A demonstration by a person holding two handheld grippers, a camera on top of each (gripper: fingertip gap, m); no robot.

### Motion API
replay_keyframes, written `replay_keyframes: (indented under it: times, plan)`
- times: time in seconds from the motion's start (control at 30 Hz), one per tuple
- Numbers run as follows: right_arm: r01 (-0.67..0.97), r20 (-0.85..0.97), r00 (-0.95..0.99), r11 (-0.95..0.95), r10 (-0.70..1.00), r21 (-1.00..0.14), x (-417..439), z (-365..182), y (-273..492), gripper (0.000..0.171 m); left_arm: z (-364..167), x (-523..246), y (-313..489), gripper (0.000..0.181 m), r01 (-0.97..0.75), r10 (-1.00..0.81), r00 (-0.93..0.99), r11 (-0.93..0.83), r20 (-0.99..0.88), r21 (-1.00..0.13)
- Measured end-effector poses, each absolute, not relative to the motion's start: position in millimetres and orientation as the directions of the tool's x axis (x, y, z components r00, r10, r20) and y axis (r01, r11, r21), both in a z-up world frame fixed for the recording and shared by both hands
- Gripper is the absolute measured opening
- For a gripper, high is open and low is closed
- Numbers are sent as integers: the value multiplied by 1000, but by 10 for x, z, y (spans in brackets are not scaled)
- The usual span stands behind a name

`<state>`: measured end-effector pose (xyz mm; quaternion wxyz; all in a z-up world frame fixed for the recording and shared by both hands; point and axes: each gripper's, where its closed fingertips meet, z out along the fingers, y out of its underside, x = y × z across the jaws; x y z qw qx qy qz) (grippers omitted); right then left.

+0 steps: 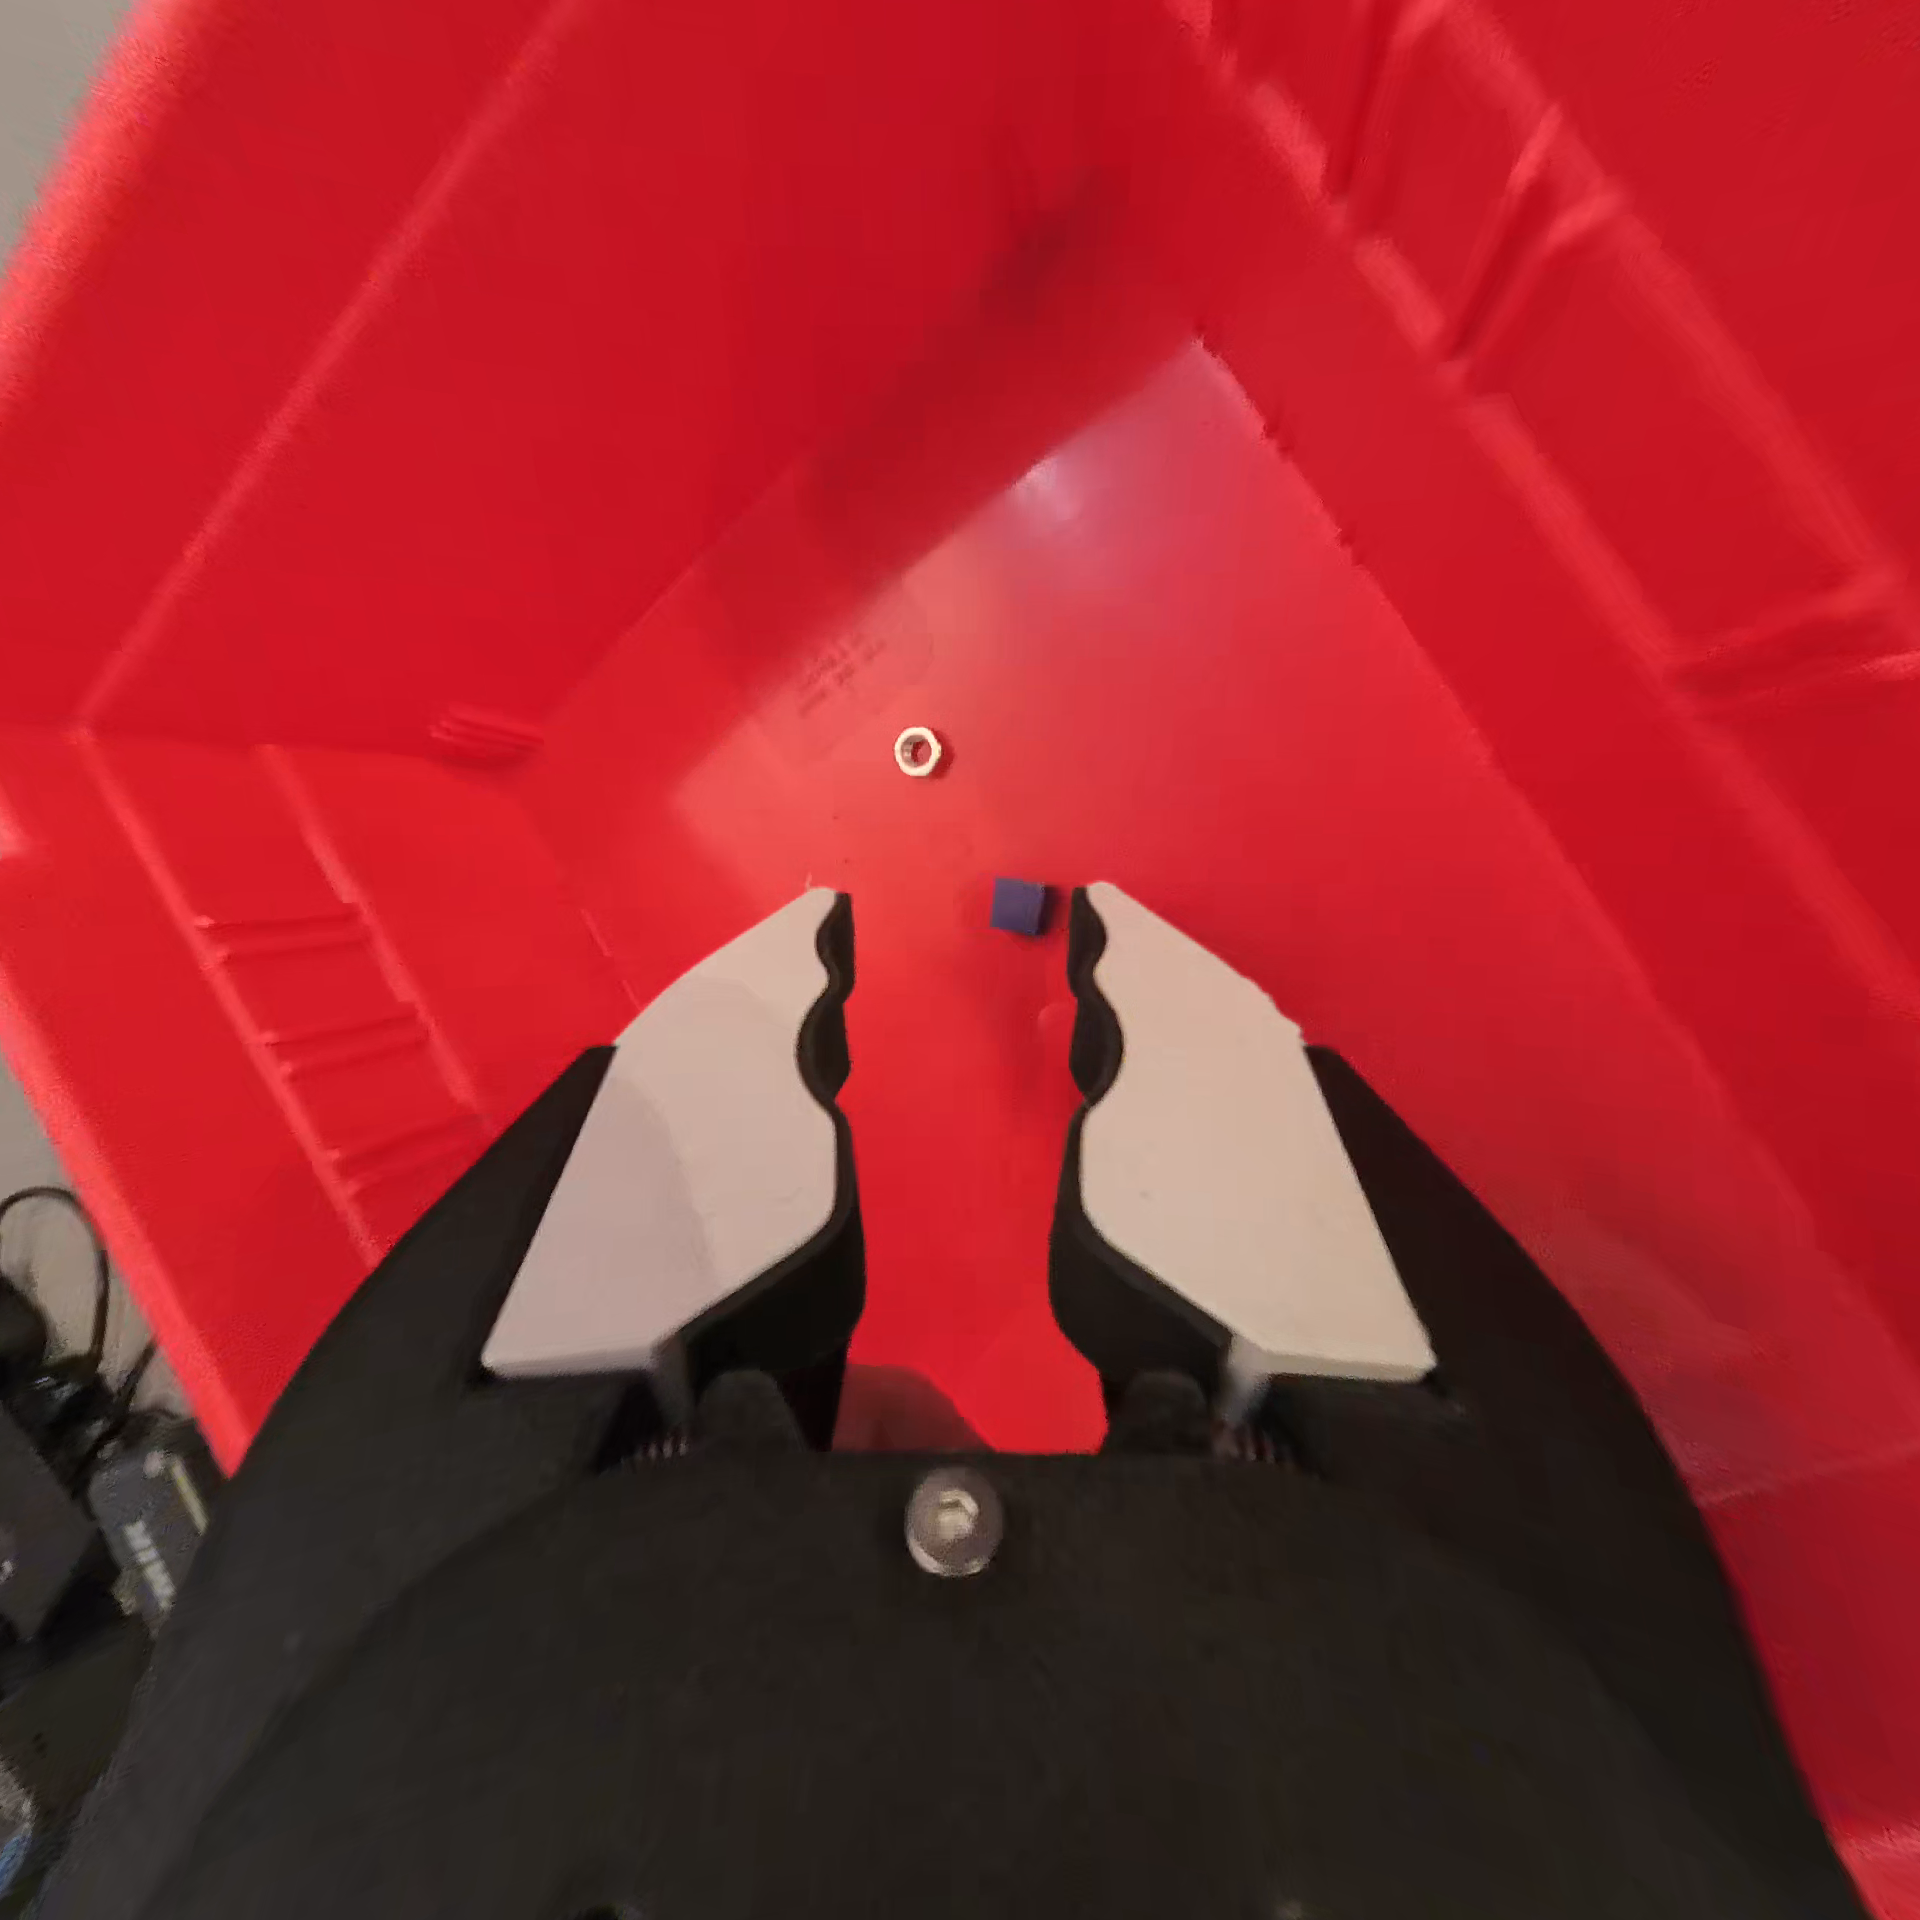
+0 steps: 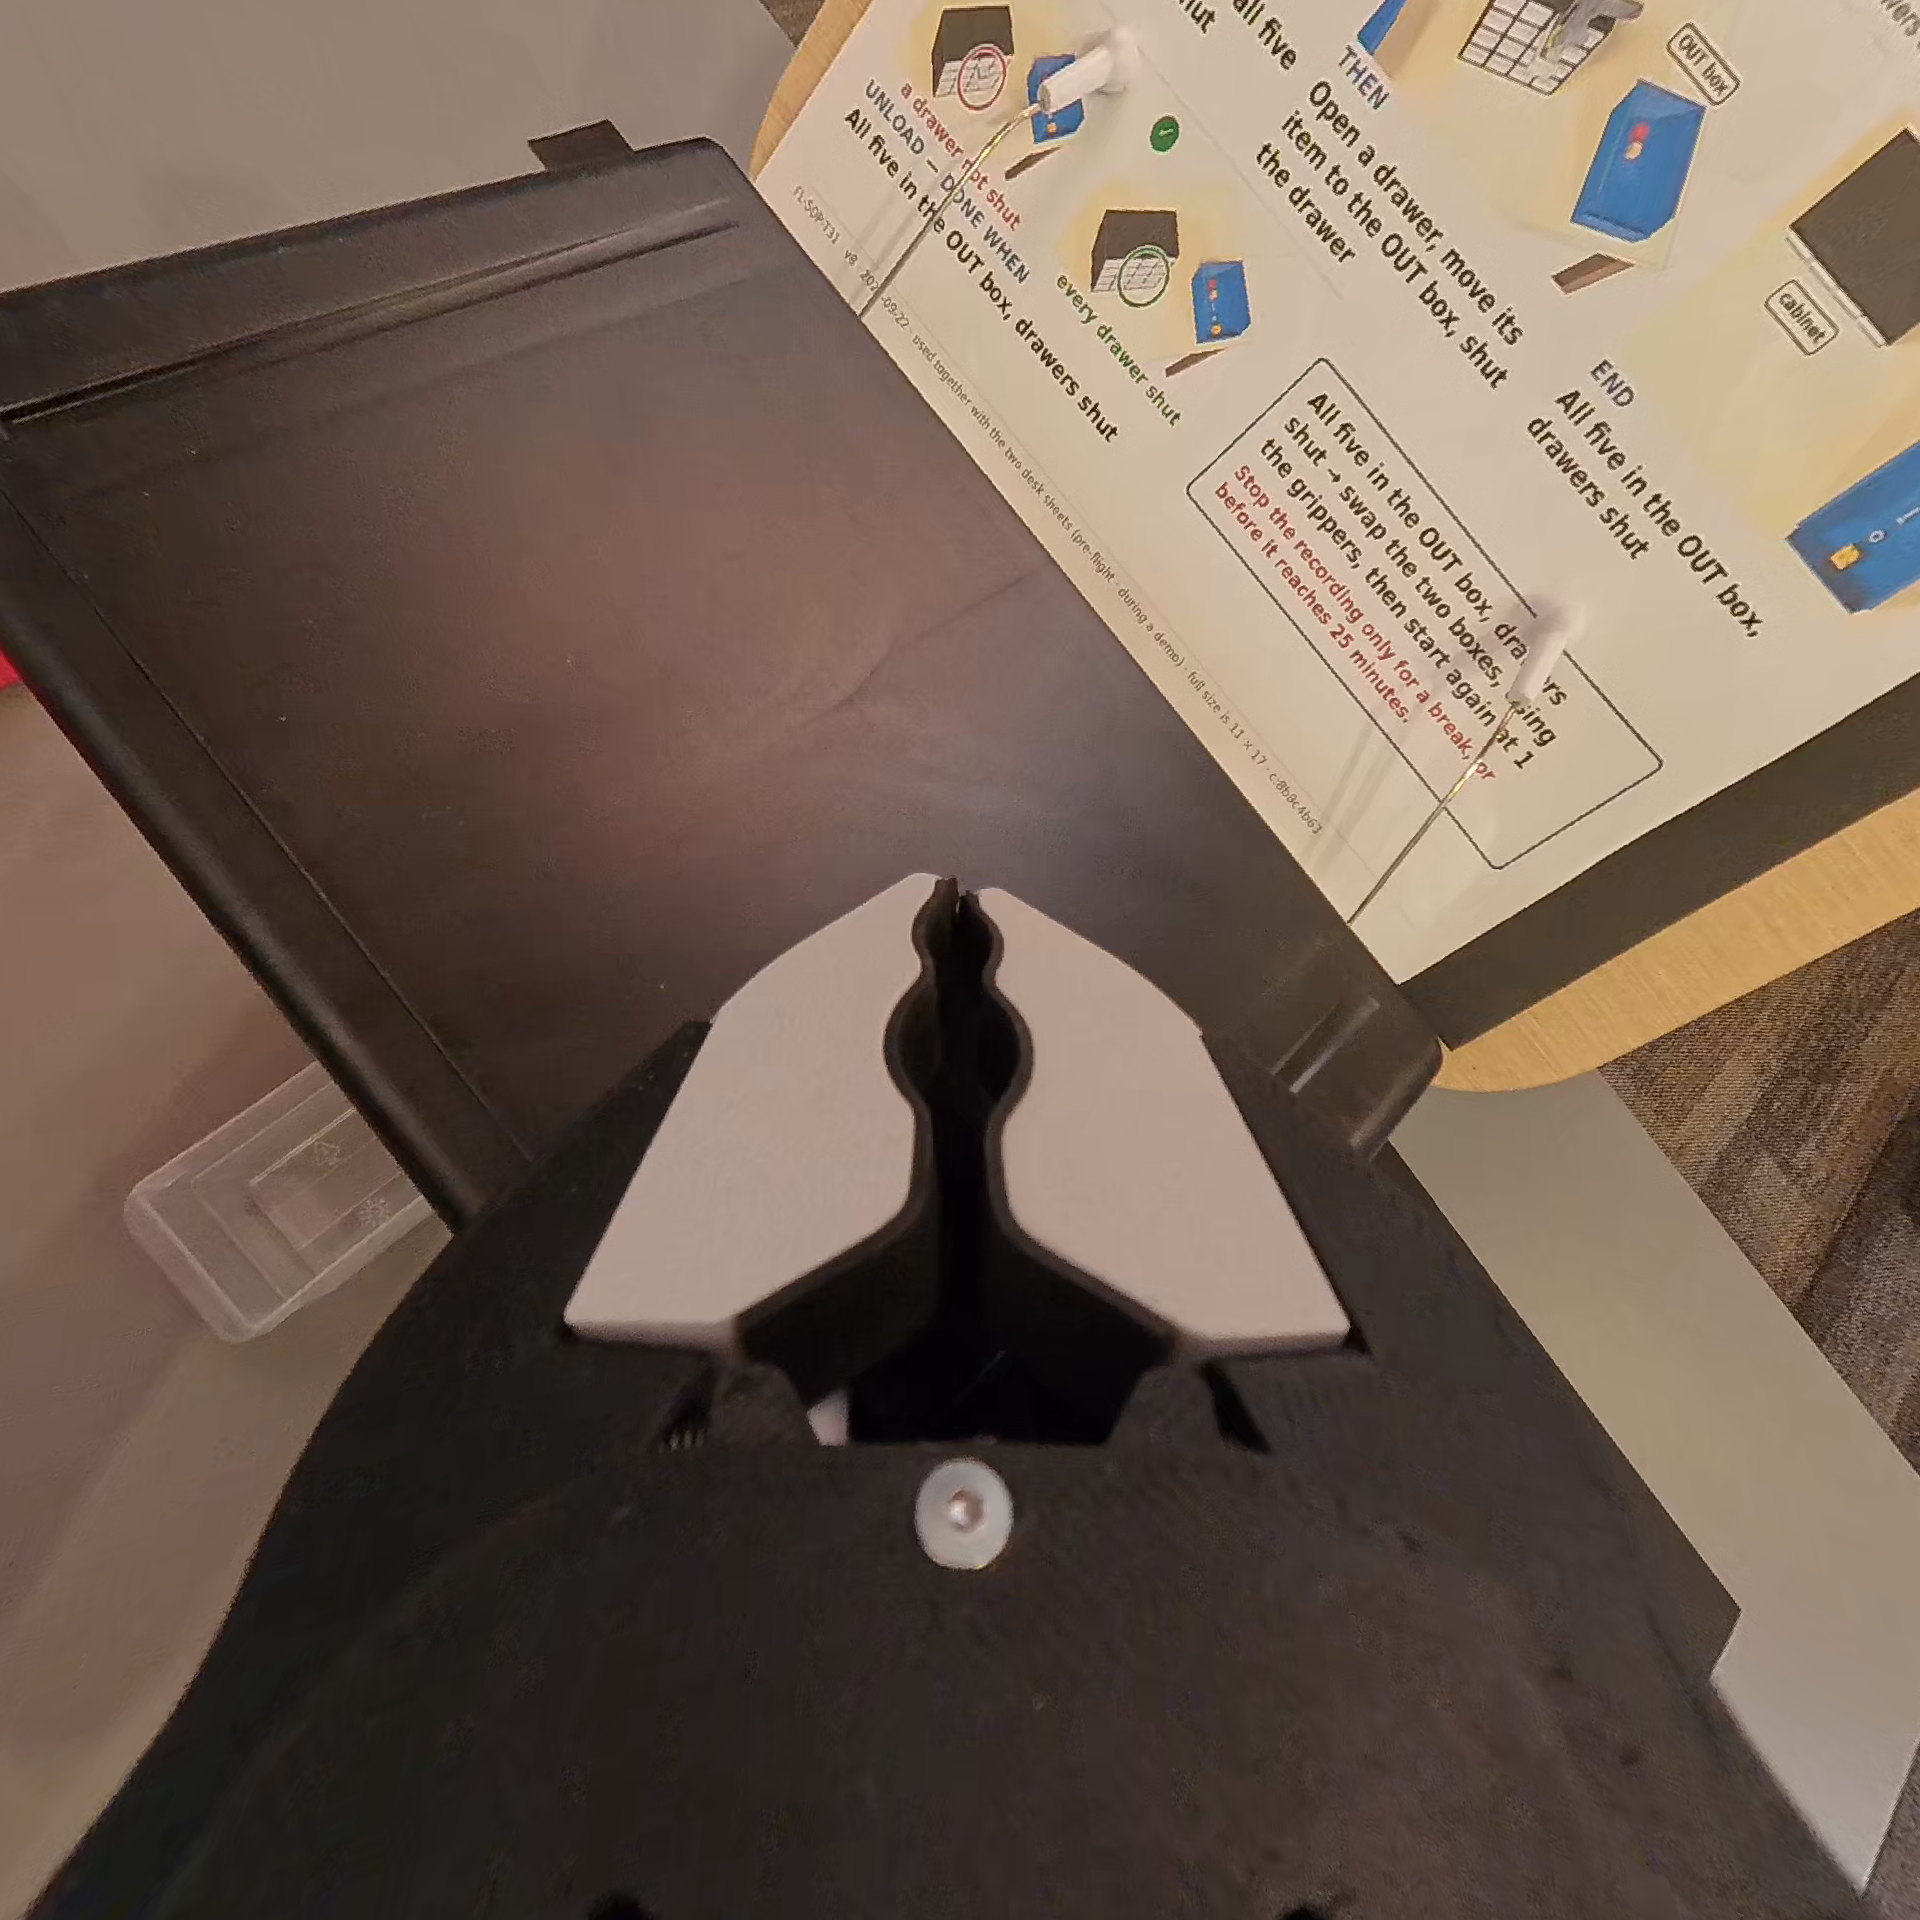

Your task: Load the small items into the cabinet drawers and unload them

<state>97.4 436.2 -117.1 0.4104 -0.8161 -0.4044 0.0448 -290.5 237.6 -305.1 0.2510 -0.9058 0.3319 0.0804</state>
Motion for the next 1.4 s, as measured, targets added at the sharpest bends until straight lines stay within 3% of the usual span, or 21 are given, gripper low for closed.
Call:
replay_keyframes:
  times: [0.03,0.23,0.47,0.63,0.73,0.83,1.03,1.4]
  plan:
    - [623,258,669,-336,697,-706,974,-1171,4362,3,-3105,-2919,2389,37,-650,-566,759,-650,-320,-393]
    - [624,260,670,-337,696,-705,975,-1171,4362,1,-3285,-2889,2365,15,-706,-622,708,-631,-333,-321]
    - [624,261,670,-337,695,-705,975,-1171,4360,1,-3224,-2894,2366,11,-688,-606,726,-633,-326,-356]
    - [624,260,670,-337,696,-704,975,-1170,4361,1,-2398,-2563,2466,11,-671,-557,735,-520,-386,-528]
    - [624,258,670,-338,696,-705,974,-1170,4361,1,-1714,-1898,2461,11,-659,-593,709,-363,-382,-659]
    - [624,261,670,-337,695,-705,975,-1170,4360,1,-1382,-1091,2391,10,-653,-684,638,-238,-354,-719]
    - [626,267,669,-333,693,-705,976,-1170,4357,1,-1826,-36,2626,10,-724,-746,562,-235,-358,-648]
    - [629,271,666,-329,695,-705,976,-1170,4359,1,-2734,318,3181,11,-788,-793,500,-251,-348,-562]
